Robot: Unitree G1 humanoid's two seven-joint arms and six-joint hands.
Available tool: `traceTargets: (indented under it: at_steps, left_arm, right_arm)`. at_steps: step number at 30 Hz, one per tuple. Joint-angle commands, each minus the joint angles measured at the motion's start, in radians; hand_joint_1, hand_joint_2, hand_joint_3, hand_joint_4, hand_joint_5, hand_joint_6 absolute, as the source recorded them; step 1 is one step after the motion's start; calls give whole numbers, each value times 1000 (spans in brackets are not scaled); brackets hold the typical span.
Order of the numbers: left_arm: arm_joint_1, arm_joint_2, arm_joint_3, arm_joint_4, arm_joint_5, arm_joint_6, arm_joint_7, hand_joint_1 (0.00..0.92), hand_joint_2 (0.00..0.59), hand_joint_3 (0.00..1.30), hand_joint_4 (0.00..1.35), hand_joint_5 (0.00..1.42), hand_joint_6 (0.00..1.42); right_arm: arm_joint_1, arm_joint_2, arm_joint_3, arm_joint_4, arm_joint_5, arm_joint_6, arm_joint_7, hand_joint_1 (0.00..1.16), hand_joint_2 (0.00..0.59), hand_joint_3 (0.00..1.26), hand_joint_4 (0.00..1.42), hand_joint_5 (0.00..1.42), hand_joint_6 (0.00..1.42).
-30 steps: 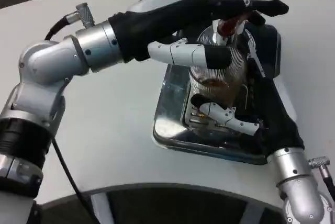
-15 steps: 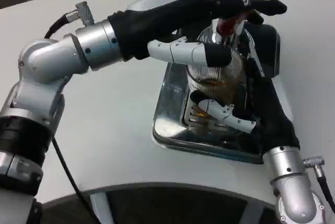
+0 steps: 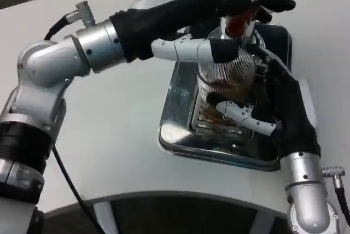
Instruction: Grasp the cup under the faucet to collect the drink, then remove the cup.
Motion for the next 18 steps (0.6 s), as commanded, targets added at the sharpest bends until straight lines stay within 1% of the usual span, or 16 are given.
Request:
traceTargets:
  at_steps: [1, 6, 16, 18]
  left_arm:
    - [85, 22, -11, 53, 33, 92, -63, 0, 29, 161, 62, 155, 19]
    - [98, 22, 8, 52, 7, 118, -76, 0, 31, 147, 34, 130, 24]
    - [113, 26, 28, 30, -14, 148, -66, 0, 32, 160, 23, 127, 38]
    - [122, 26, 36, 19, -26, 169, -69, 0, 33, 162, 23, 127, 41]
  right_arm:
    - [13, 10, -3, 21, -3, -11, -12, 900, 156, 361, 507, 556, 456]
    - [18, 9, -10, 19, -5, -15, -20, 918, 150, 418, 541, 607, 489]
    - [35, 7, -23, 1, -14, -21, -34, 930, 153, 514, 608, 689, 560]
    - [41, 7, -25, -5, -17, -22, -37, 932, 153, 542, 629, 717, 582]
